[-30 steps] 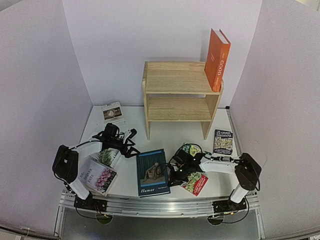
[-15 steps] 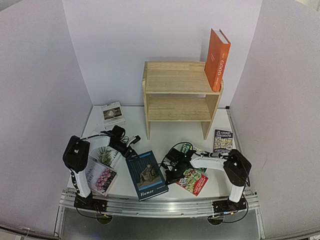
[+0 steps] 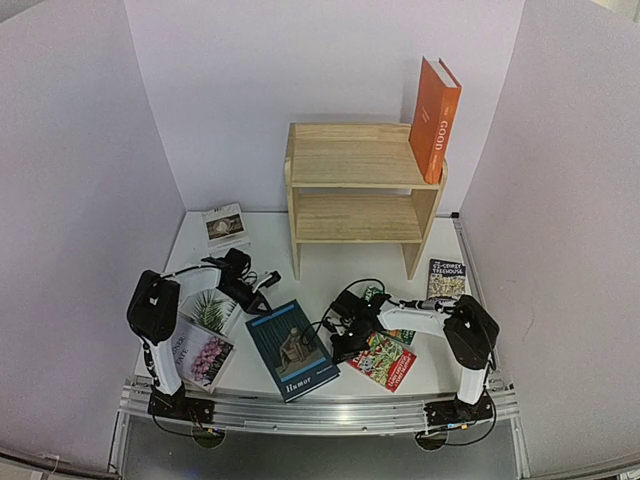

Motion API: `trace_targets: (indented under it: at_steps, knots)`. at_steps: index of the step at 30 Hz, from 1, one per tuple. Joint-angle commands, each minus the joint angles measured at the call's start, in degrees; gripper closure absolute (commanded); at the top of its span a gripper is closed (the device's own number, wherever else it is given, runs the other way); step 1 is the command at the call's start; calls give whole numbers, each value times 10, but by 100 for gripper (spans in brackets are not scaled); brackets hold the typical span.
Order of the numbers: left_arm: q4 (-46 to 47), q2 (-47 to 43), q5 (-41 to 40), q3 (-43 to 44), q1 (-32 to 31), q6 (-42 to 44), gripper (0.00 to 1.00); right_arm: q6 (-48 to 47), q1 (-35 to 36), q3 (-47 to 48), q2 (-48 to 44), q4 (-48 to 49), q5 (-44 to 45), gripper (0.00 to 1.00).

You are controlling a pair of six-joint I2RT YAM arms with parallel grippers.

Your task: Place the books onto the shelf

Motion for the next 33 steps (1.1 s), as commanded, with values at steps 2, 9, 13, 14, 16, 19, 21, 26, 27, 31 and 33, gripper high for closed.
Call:
trace_targets:
  at_steps: [2,9,13,14,16,19,21,26,27,31,33]
  knots:
    - [-66,-10,42,15,-18,-18,100,-2,-20,40,6,22,43,100]
    - [-152,-46,-10,77,-17,-77,100,-18,-22,91,-34,-10,176,62]
    - [-199,-55,-46,102,-17,-132,100,-20,-12,121,-60,-50,287,19]
    - [-212,-51,-50,112,-17,-148,100,-26,-2,132,-65,-57,322,11]
    - [-236,-39,-55,137,-17,-182,100,-41,27,165,-69,-63,394,8]
    - [-275,-12,-60,177,-15,-231,100,-51,87,223,-45,-66,491,7]
    - [-292,4,-53,196,-14,-259,100,-73,143,262,-13,-68,534,7]
    - [-289,-2,-49,204,-11,-299,100,-98,221,357,53,-77,568,8]
    - [-288,-2,-43,201,-10,-306,100,-95,223,355,54,-75,566,8]
    - [-274,-1,-24,189,-7,-348,100,-134,238,380,84,-65,539,8]
    - [-273,-2,-21,192,-7,-361,100,-148,246,406,112,-64,527,8]
